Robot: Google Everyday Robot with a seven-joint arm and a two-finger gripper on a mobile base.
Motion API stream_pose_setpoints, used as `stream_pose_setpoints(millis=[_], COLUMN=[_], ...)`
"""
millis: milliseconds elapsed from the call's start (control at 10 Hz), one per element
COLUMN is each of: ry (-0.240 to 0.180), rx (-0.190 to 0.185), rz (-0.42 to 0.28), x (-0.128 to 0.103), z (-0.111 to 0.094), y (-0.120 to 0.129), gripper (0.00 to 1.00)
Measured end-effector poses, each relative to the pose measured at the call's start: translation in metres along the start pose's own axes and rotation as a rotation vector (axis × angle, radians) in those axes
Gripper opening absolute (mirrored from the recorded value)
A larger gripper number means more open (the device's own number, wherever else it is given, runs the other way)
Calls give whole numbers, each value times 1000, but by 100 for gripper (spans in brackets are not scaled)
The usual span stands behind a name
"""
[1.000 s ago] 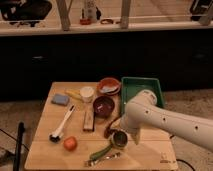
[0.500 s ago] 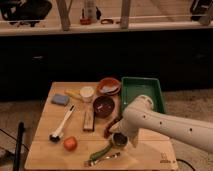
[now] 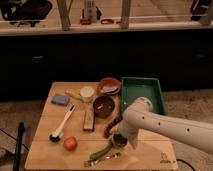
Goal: Stack cups into tray
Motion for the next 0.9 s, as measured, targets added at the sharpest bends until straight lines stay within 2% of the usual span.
stream_pose_setpoints(millis=[500,700,900], ry=[-6,-5,-2], rx=[13,11,6], rz=[4,1,0], x=[4,6,7], z=[1,-2,-5], y=[1,0,1], gripper=[30,8,0])
